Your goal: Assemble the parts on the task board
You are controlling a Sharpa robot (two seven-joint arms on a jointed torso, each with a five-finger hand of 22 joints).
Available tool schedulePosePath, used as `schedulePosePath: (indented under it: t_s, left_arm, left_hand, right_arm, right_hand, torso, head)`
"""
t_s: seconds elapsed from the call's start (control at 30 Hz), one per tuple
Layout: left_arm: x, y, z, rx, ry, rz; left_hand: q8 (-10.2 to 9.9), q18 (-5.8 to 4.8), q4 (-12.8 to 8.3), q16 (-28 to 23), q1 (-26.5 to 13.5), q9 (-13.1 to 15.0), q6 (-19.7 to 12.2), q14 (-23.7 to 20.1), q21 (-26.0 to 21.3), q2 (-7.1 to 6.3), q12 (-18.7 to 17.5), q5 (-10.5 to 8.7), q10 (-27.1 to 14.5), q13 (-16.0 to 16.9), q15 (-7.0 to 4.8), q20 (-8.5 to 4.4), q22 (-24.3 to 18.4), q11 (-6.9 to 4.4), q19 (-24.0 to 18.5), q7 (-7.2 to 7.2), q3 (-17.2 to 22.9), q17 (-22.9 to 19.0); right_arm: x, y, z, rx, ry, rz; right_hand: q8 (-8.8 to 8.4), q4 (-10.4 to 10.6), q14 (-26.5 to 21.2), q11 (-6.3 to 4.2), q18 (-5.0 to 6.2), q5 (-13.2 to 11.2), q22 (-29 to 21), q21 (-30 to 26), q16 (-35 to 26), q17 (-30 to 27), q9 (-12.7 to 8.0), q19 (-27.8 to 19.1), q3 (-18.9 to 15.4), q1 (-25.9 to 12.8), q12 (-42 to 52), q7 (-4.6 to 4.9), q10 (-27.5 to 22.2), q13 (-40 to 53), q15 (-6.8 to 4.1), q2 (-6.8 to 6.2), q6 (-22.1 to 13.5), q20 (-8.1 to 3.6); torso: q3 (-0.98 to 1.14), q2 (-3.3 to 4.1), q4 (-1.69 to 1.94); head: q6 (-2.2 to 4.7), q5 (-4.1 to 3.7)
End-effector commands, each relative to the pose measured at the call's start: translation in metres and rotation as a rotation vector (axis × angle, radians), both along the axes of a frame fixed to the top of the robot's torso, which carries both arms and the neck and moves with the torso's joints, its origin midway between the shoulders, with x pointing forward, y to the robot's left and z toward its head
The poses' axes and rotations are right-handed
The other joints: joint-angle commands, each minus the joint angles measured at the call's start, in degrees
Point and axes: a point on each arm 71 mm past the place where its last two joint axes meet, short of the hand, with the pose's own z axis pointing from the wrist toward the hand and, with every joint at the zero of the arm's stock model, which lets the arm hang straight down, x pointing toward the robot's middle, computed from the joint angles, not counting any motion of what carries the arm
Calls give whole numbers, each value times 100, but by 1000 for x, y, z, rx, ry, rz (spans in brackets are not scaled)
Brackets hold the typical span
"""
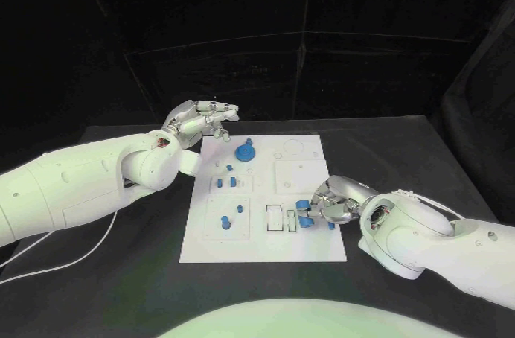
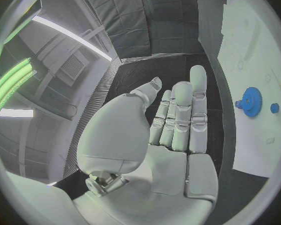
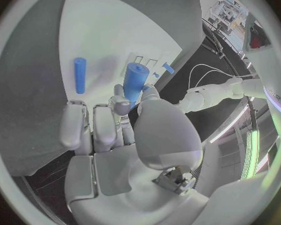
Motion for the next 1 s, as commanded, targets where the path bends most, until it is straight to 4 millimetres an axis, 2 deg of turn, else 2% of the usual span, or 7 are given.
schedulePosePath:
  t_s: [0.03,0.23,0.43,0.53,0.83,0.9,1.0]
  left_arm:
    - [0,-1,1,-9,0,-12]
    - [-1,-2,1,-9,0,-12]
    - [-1,-2,1,-10,0,-14]
    - [-1,-2,1,-10,0,-14]
    - [-1,-3,1,-10,1,-16]
    - [-1,-3,1,-11,1,-16]
    - [-1,-4,1,-11,1,-17]
  left_hand:
    - [33,77,-21,-8,39,-2,-43,-33,-22,-3,36,-4,-34,8,3,27,-8,7,-4,2,-29,-11]
    - [35,77,-26,-10,46,-2,-46,-37,-23,-2,40,-4,-39,9,3,27,-9,7,-4,2,-28,-19]
    - [35,77,-26,-10,46,-2,-46,-37,-23,-2,40,-4,-39,9,3,27,-9,7,-4,2,-28,-19]
    - [35,77,-26,-10,46,-2,-46,-37,-23,-2,40,-4,-39,9,3,27,-9,7,-4,2,-28,-19]
    - [35,77,-26,-10,46,-2,-46,-37,-23,-2,40,-4,-39,9,3,27,-9,7,-4,2,-28,-19]
    - [35,77,-26,-10,46,-2,-46,-37,-23,-2,40,-4,-39,9,3,27,-9,7,-4,2,-28,-19]
    - [35,77,-26,-10,46,-2,-46,-37,-23,-2,40,-4,-39,9,3,27,-9,7,-4,2,-28,-19]
  right_arm:
    - [-1,4,1,69,35,-26]
    - [0,15,-3,64,71,-1]
    - [1,28,-6,59,93,30]
    - [2,35,-7,53,96,43]
    - [6,44,-8,37,70,56]
    - [7,46,-9,33,66,59]
    - [8,48,-10,25,62,63]
  right_hand:
    - [12,-10,170,-3,-106,36,4,20,30,4,-2,30,-38,23,-1,-10,25,-7,-43,12,47,9]
    - [-1,8,168,-1,-104,-20,-4,17,26,-9,14,22,-93,-45,-30,-7,24,-10,-42,32,49,7]
    - [-6,8,165,-1,-102,-49,-12,13,19,-23,23,15,-116,-72,-58,-8,18,-24,-42,46,52,7]
    - [-17,6,157,1,-96,-91,-41,-2,-1,-60,31,-6,-147,-98,-146,-6,-16,-91,-40,51,46,7]
    - [-27,5,150,3,-94,-146,-47,-6,-16,-85,44,-14,-192,-131,-211,-5,-38,-130,-38,49,43,9]
    - [-31,5,148,4,-92,-174,-55,-11,-21,-93,51,-21,-215,-147,-228,-4,-43,-137,-37,46,43,10]
    - [-42,5,143,7,-89,-340,-66,-19,-34,-113,73,-33,-285,-203,-279,-3,-51,-154,-35,55,42,13]
  torso:
    - [1,-3,-2]
    - [-4,-7,0]
    - [1,-2,1]
    - [3,-13,-13]
    - [9,-16,-20]
    - [10,-16,-18]
    - [9,-15,-14]
  head:
    - [-17,27]
    - [-30,41]
    - [-30,38]
    - [-32,50]
    - [-37,67]
    - [-38,70]
    - [-43,73]
